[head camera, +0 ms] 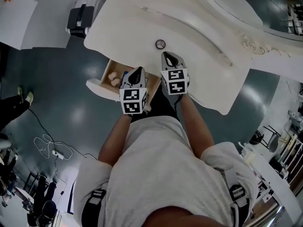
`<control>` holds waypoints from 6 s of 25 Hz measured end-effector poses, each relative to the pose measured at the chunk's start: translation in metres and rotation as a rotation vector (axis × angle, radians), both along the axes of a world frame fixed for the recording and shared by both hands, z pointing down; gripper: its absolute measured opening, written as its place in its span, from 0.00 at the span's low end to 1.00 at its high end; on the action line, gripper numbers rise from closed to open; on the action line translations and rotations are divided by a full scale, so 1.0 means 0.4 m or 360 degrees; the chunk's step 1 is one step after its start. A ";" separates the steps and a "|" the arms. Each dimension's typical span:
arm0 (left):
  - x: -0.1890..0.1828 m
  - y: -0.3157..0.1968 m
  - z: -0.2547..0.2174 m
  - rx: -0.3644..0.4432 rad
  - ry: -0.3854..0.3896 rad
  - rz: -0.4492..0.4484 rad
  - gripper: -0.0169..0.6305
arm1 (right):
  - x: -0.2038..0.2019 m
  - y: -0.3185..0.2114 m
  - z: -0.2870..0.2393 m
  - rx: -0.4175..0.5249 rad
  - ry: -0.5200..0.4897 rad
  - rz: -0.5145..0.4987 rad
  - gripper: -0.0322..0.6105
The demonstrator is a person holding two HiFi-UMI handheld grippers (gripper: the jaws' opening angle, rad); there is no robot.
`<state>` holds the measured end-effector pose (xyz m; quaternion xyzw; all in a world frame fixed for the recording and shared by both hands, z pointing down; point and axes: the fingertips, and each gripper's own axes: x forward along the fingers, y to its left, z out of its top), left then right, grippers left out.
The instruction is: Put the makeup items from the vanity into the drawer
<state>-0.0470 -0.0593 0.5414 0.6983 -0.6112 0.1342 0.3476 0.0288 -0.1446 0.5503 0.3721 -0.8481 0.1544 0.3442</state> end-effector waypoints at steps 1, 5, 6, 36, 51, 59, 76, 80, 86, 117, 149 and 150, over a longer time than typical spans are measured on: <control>0.000 -0.004 0.004 -0.0004 0.0001 -0.0002 0.04 | -0.002 -0.005 0.008 -0.0011 0.0003 -0.0012 0.08; -0.009 -0.017 0.019 -0.0029 -0.0006 -0.0012 0.04 | -0.016 -0.027 0.025 -0.0029 0.0023 -0.0052 0.08; -0.013 -0.020 0.021 -0.0036 -0.0006 -0.0019 0.04 | -0.018 -0.034 0.028 -0.0027 0.0034 -0.0057 0.08; -0.050 -0.056 0.091 -0.0155 0.0006 -0.0116 0.04 | -0.038 -0.114 0.185 -0.0238 0.0236 -0.0155 0.42; -0.068 -0.024 0.087 -0.0145 0.0004 -0.0117 0.04 | -0.058 -0.084 0.173 -0.0228 0.0221 -0.0159 0.40; -0.085 0.005 0.074 -0.0125 0.0002 -0.0119 0.04 | -0.080 -0.036 0.162 -0.0218 0.0217 -0.0186 0.40; -0.131 0.116 0.079 -0.0135 0.0014 -0.0163 0.04 | -0.141 0.083 0.155 -0.0211 0.0219 -0.0256 0.40; -0.143 0.147 0.079 -0.0135 0.0011 -0.0171 0.04 | -0.152 0.119 0.157 -0.0213 0.0218 -0.0267 0.40; -0.156 0.204 0.083 -0.0131 0.0007 -0.0175 0.04 | -0.168 0.173 0.160 -0.0212 0.0216 -0.0275 0.40; -0.238 0.404 0.183 -0.0191 0.0065 -0.0344 0.04 | -0.285 0.512 0.307 -0.0361 0.0294 -0.0826 0.40; -0.242 0.424 0.235 -0.0263 0.0086 -0.0422 0.04 | -0.268 0.550 0.506 -0.0557 0.0513 -0.0988 0.40; -0.241 0.425 0.234 -0.0261 0.0088 -0.0421 0.04 | -0.268 0.549 0.506 -0.0558 0.0508 -0.0979 0.40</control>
